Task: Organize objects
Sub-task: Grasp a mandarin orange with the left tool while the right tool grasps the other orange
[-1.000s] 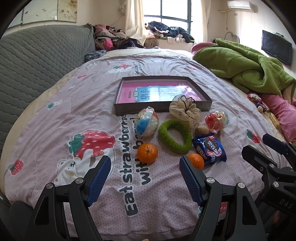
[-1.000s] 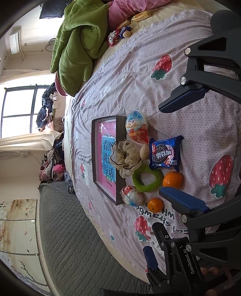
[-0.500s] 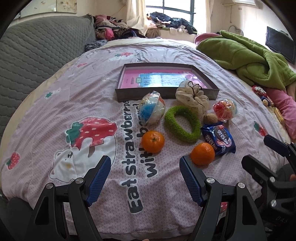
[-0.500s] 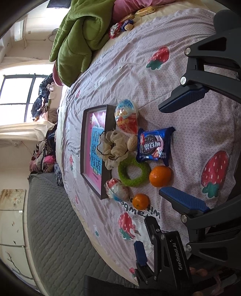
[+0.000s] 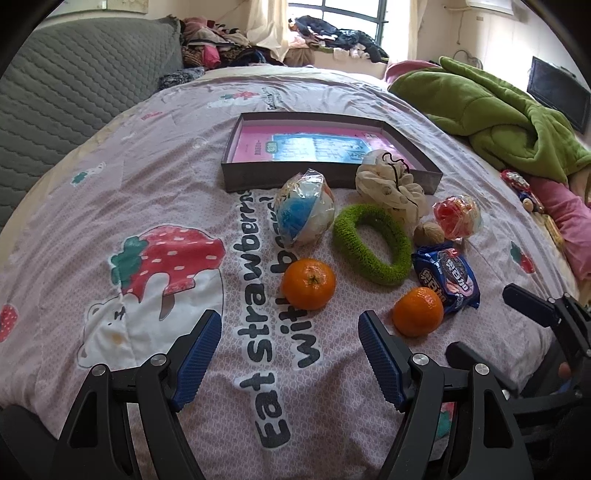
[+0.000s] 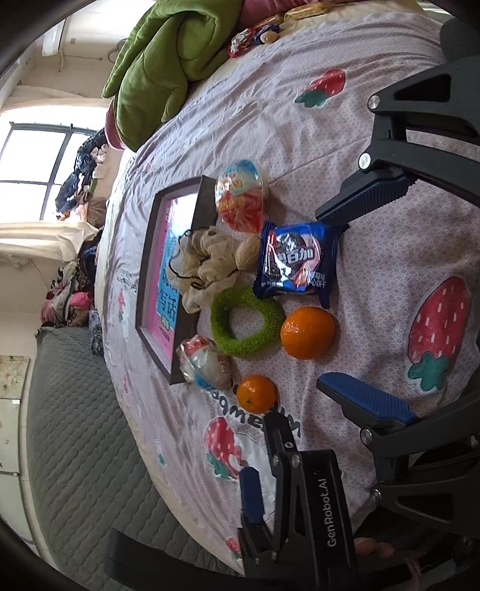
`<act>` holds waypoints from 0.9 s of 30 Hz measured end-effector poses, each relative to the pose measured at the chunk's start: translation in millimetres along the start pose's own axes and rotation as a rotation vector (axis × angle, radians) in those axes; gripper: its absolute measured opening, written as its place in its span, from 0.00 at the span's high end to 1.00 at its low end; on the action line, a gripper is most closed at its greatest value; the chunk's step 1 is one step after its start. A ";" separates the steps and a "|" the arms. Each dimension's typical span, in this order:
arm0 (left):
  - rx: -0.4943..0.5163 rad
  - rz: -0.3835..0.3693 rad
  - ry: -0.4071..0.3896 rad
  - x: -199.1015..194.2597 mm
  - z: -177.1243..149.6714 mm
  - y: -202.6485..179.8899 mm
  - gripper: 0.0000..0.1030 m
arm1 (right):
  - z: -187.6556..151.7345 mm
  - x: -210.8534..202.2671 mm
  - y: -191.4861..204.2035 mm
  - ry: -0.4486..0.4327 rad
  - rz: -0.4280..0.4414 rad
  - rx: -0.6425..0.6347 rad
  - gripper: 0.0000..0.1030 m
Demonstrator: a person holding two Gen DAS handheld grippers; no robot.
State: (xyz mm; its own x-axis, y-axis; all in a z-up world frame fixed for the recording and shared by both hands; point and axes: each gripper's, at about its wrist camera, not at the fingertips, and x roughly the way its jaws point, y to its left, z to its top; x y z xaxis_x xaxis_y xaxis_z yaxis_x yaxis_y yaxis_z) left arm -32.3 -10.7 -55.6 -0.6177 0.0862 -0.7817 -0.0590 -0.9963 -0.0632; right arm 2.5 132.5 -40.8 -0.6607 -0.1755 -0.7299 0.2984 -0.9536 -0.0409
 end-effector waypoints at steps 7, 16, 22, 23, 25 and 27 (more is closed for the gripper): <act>0.016 -0.010 0.004 16.4 6.4 1.8 0.25 | 1.4 16.5 10.2 0.031 -0.008 -0.037 0.26; 0.042 0.012 0.004 35.3 15.2 3.0 0.25 | 8.1 32.2 19.9 0.048 -0.017 -0.098 0.35; 0.060 -0.009 0.025 45.2 14.4 1.0 0.25 | 10.4 43.9 32.0 0.054 -0.046 -0.166 0.41; 0.063 -0.011 0.025 46.0 14.6 0.4 0.25 | 10.4 45.2 33.2 0.054 -0.050 -0.175 0.41; 0.069 -0.014 0.026 48.3 15.0 0.5 0.24 | 9.1 46.7 37.8 0.048 -0.071 -0.206 0.45; 0.067 -0.014 0.030 50.7 14.6 1.7 0.25 | 8.2 47.6 41.6 0.042 -0.085 -0.236 0.50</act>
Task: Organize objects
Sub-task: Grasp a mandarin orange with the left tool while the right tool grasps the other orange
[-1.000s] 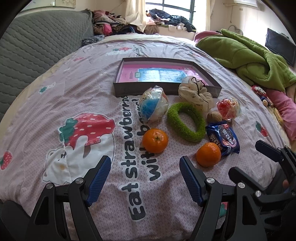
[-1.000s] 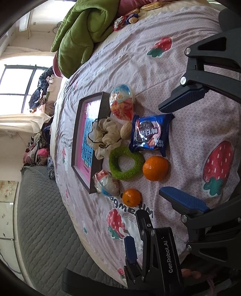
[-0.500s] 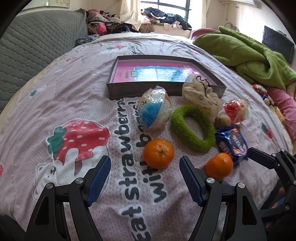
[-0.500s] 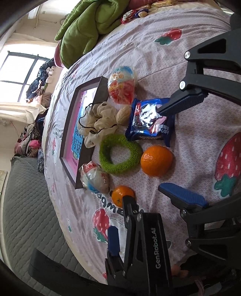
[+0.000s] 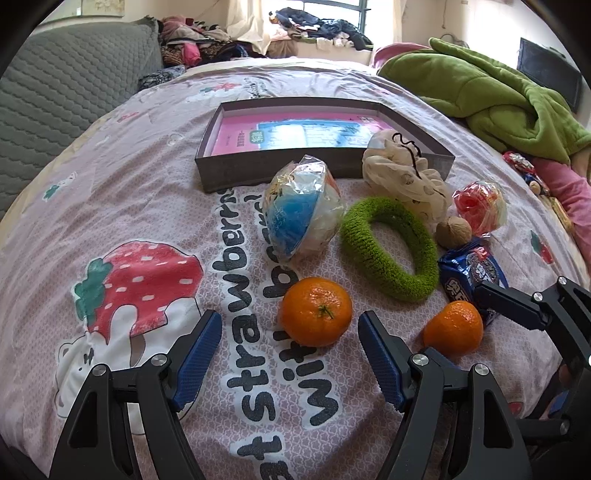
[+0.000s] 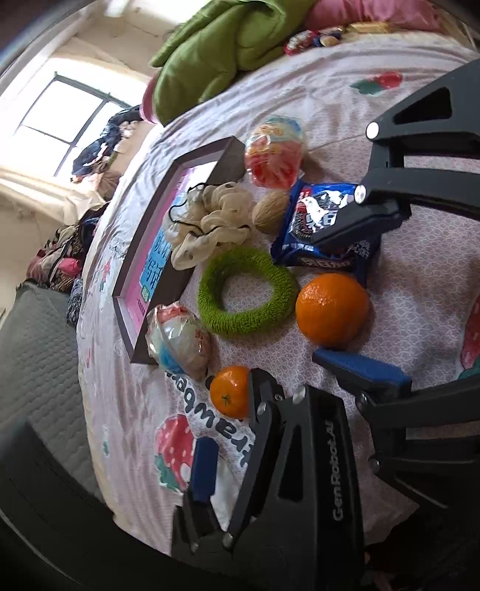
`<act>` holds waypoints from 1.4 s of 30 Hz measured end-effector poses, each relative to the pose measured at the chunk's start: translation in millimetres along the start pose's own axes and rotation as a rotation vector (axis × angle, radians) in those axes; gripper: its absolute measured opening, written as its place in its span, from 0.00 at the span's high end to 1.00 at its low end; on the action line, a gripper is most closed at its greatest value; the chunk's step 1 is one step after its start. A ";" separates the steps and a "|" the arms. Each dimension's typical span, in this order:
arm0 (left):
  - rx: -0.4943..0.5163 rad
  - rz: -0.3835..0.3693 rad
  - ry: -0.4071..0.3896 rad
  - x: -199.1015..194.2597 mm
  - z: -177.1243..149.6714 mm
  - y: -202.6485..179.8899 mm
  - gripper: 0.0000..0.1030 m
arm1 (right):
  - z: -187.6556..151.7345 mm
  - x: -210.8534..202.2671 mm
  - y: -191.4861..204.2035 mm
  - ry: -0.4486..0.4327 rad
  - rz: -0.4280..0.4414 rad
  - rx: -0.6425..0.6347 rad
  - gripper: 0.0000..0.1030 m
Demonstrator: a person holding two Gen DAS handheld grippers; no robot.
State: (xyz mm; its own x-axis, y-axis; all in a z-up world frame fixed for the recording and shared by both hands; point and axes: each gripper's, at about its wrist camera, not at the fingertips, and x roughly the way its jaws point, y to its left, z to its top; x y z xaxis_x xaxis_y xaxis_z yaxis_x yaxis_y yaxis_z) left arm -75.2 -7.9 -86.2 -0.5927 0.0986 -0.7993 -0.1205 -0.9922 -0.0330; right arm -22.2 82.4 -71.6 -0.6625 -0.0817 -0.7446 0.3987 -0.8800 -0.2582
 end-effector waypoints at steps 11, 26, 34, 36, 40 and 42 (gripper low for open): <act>-0.004 -0.067 0.004 6.4 0.3 -1.8 0.51 | -1.3 8.8 22.2 -0.021 -0.087 -0.146 0.61; -0.003 -0.094 -0.012 0.5 -1.3 -2.7 0.61 | -4.0 -1.0 1.4 -0.033 0.033 -0.017 0.62; -0.016 -0.089 -0.059 -19.2 -0.9 3.2 0.61 | -1.5 -11.8 -12.3 -0.065 0.086 0.055 0.62; -0.013 -0.077 -0.074 -24.2 -0.7 3.8 0.61 | -1.8 -15.2 -13.6 -0.074 0.091 0.065 0.62; -0.018 -0.071 -0.093 -31.8 0.8 5.1 0.61 | 0.3 -21.8 -19.0 -0.094 0.098 0.088 0.62; -0.018 -0.067 -0.107 -36.4 1.8 5.2 0.61 | 2.0 -25.0 -21.6 -0.104 0.098 0.094 0.62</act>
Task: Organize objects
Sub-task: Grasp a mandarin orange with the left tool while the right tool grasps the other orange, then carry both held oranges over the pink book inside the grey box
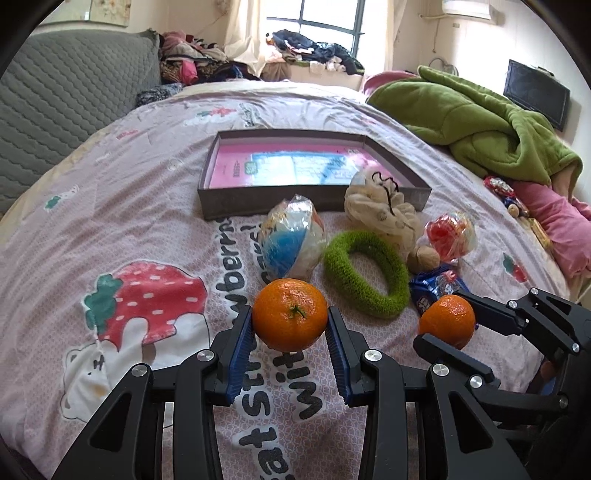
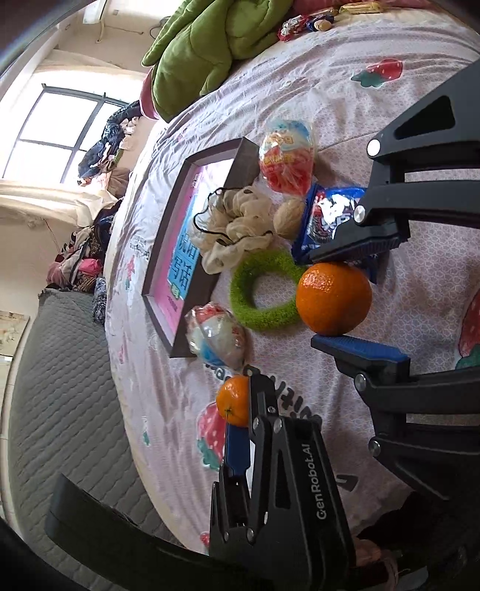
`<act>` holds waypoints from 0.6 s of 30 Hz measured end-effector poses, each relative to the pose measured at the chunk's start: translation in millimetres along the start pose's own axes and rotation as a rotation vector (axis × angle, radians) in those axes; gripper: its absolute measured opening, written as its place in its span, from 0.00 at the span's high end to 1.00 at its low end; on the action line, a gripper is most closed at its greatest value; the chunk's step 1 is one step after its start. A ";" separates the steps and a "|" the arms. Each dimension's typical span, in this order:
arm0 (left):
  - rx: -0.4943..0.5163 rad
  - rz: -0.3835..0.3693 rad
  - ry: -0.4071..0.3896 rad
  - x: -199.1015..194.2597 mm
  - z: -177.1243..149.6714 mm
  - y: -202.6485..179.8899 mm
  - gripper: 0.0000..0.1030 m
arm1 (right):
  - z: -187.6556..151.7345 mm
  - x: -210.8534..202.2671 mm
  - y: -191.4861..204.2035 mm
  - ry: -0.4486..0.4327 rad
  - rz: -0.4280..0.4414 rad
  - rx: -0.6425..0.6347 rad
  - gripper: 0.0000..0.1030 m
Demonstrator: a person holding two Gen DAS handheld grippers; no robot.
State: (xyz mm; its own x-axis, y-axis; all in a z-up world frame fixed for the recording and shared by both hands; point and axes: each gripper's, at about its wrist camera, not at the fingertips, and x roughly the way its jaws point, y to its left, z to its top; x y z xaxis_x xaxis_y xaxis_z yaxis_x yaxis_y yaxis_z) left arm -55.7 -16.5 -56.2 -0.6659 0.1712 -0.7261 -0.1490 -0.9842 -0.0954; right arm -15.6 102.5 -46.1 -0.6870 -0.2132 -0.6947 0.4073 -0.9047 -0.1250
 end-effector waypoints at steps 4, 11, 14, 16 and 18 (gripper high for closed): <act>0.000 0.003 -0.024 -7.8 3.9 -0.3 0.61 | 6.8 -6.4 -5.0 -0.026 -0.002 0.011 0.62; 0.009 0.007 -0.067 -21.6 17.3 -4.4 0.61 | 23.5 -20.5 -18.8 -0.083 -0.001 0.038 0.62; 0.012 0.012 -0.083 -25.2 23.8 -4.7 0.61 | 30.3 -22.4 -25.7 -0.098 0.004 0.051 0.62; 0.017 0.014 -0.091 -26.5 29.4 -6.1 0.61 | 34.1 -21.6 -28.8 -0.104 0.005 0.053 0.62; 0.021 0.018 -0.101 -27.3 33.8 -7.1 0.61 | 37.6 -21.1 -31.7 -0.110 0.005 0.054 0.62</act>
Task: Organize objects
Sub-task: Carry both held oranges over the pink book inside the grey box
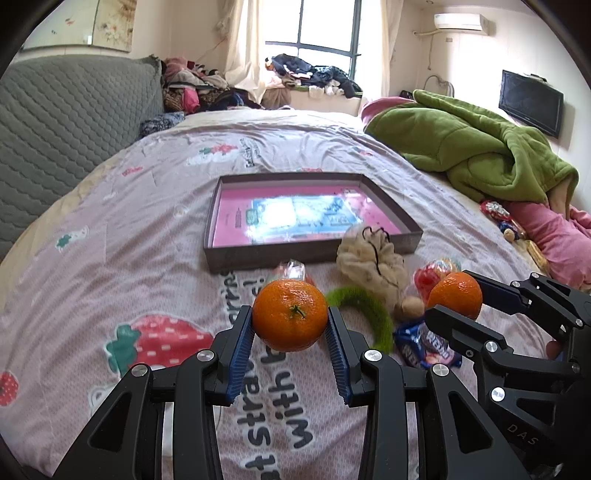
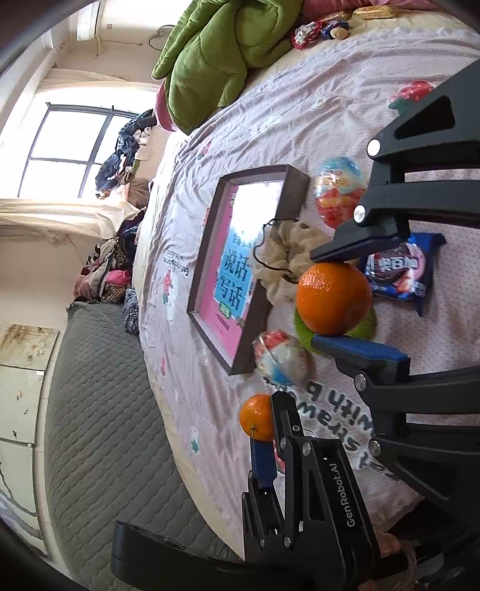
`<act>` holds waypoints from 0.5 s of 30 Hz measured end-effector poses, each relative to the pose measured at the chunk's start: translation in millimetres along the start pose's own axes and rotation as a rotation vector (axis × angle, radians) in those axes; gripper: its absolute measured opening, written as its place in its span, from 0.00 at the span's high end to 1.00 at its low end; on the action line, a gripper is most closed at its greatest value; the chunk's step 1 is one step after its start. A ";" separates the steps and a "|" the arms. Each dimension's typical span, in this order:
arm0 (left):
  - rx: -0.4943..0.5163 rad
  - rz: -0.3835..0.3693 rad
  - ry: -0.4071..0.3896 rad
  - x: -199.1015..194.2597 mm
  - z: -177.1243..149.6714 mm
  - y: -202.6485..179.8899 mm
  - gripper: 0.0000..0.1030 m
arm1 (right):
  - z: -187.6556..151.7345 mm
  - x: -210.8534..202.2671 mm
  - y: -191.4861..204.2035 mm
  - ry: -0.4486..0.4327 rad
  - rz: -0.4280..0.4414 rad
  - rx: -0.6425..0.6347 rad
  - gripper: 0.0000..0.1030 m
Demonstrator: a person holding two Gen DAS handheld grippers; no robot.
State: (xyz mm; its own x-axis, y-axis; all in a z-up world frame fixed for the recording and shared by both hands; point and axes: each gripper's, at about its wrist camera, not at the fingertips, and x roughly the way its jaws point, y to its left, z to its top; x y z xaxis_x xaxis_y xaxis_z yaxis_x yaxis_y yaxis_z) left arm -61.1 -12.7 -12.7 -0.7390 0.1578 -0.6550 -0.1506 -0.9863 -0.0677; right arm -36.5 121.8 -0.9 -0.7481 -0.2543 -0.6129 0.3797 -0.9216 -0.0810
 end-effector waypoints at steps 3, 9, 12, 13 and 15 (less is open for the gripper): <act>0.007 0.002 -0.011 1.0 7.2 -0.1 0.61 | 4.0 2.6 -5.2 -0.004 0.007 0.008 0.62; 0.019 0.001 -0.019 10.0 22.7 1.7 0.61 | 14.7 7.9 -15.4 -0.019 0.001 0.017 0.62; 0.027 0.005 -0.027 13.6 30.6 2.8 0.61 | 24.1 11.1 -21.1 -0.033 -0.009 0.013 0.62; 0.033 0.008 -0.031 15.3 34.3 2.8 0.61 | 27.8 12.4 -23.2 -0.039 -0.010 0.011 0.62; 0.032 0.000 -0.036 18.0 40.1 4.6 0.61 | 34.3 15.3 -27.8 -0.047 -0.014 0.009 0.62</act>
State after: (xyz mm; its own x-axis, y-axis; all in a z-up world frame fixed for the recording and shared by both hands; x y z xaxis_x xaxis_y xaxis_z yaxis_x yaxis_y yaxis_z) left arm -101.4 -12.4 5.4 -0.7622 0.1598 -0.6273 -0.1709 -0.9843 -0.0432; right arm -77.3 133.5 19.0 -0.7780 -0.2550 -0.5742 0.3645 -0.9276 -0.0819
